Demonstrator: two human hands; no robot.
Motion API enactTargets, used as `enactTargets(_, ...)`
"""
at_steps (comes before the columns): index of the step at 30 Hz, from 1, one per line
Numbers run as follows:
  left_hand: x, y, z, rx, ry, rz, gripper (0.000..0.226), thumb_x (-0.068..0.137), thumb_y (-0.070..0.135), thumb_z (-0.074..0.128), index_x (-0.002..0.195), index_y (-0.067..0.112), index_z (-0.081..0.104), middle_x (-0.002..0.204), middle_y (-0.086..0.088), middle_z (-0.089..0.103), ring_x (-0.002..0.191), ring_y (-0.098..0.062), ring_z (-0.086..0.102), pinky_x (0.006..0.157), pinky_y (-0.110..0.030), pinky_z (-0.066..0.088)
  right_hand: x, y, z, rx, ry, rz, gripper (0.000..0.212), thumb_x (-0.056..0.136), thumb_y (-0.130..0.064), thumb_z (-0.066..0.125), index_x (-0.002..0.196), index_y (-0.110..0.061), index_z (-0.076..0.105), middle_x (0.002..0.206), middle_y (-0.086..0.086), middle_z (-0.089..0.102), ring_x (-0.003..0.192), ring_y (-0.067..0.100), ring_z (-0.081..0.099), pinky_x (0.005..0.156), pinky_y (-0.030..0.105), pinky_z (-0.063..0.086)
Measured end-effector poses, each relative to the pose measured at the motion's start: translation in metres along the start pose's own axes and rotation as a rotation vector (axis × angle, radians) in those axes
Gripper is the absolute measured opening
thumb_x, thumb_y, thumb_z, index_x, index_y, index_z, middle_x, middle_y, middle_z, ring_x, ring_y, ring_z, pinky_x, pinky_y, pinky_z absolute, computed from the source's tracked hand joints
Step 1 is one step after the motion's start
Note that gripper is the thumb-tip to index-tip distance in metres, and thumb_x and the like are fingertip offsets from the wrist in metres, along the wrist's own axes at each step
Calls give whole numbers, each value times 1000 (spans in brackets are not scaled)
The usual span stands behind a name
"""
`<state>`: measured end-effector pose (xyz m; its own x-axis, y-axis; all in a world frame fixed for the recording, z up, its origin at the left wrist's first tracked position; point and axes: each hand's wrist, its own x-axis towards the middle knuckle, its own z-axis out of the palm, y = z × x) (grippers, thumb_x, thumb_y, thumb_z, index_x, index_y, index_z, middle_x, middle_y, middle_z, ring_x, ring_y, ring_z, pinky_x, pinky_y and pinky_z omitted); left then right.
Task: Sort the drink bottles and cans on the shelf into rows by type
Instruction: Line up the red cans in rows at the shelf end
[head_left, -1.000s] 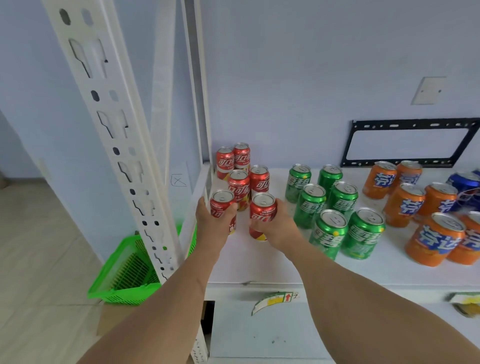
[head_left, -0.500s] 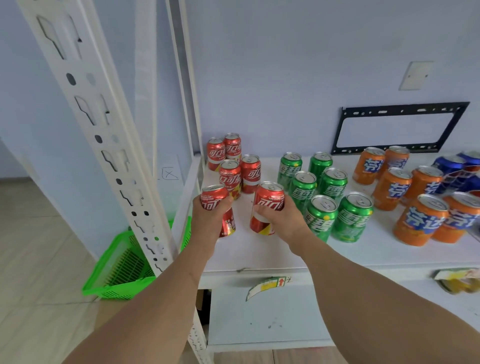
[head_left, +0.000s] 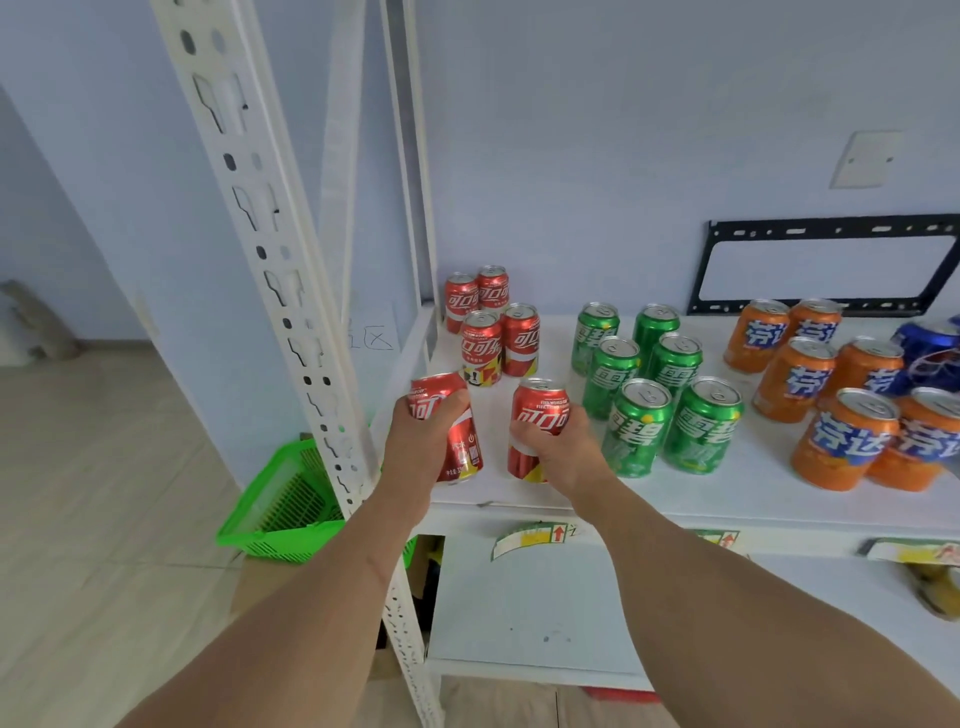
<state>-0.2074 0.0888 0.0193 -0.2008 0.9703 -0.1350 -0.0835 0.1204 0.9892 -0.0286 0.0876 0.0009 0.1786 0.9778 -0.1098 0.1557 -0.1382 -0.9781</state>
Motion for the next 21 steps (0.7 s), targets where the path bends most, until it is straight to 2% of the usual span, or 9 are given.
enactTargets(2,-3,-2,-2,18,3,-2,68,66,55,77,123,28,50,113,-2,65,100,-23,68,89,-47,56,-2,3,1,20,0,-1,68,76,-32,81,129,-21,39,106,-3,59,91,10,58,82,34,46)
enactTargets(6,-3,-6,-4,22,5,2,60,70,56,76,118,30,51,110,0,66,96,-21,68,82,-41,57,0,8,4,40,13,-16,72,75,-29,82,132,-23,38,113,-1,59,96,14,58,82,28,47)
enactTargets(9,-3,-6,-5,48,7,38,53,67,57,76,110,35,52,106,2,67,92,-16,69,71,-32,55,-1,10,8,21,19,-44,77,75,-27,83,137,-24,36,105,-9,58,88,1,57,57,8,45)
enactTargets(12,0,-7,-8,69,-2,81,43,72,53,78,104,40,53,105,6,67,92,-12,68,65,-26,51,-4,11,9,-27,34,-39,80,74,-28,83,138,-26,36,109,-7,59,86,-3,55,50,6,42)
enactTargets(14,3,-8,-8,114,-23,107,44,74,50,79,109,40,55,107,8,67,97,-11,65,72,-27,50,-6,9,8,-65,32,-23,84,72,-30,85,139,-25,35,118,-3,57,91,3,57,57,6,45)
enactTargets(15,4,-9,-8,140,-36,117,49,74,48,80,115,39,55,109,8,66,100,-12,64,78,-29,50,-8,7,6,-98,31,-9,88,71,-32,85,141,-23,33,125,0,54,99,11,58,69,11,48)
enactTargets(17,7,-10,-8,168,-62,110,60,73,44,83,125,35,54,114,7,65,104,-14,62,88,-35,50,-13,4,3,-194,53,29,99,71,-41,83,148,-17,25,142,7,46,120,23,52,94,32,46)
enactTargets(18,8,-10,-7,175,-75,101,63,73,42,83,128,33,54,115,6,65,105,-14,62,91,-36,49,-16,2,1,-238,66,43,105,71,-44,82,151,-15,21,148,8,40,128,26,47,101,37,41)
enactTargets(21,10,-14,-5,245,-114,98,62,74,36,84,128,32,55,115,6,65,109,-18,61,97,-41,48,-24,-1,-3,-339,93,28,111,71,-48,81,153,-16,15,155,8,29,137,27,37,106,39,34)
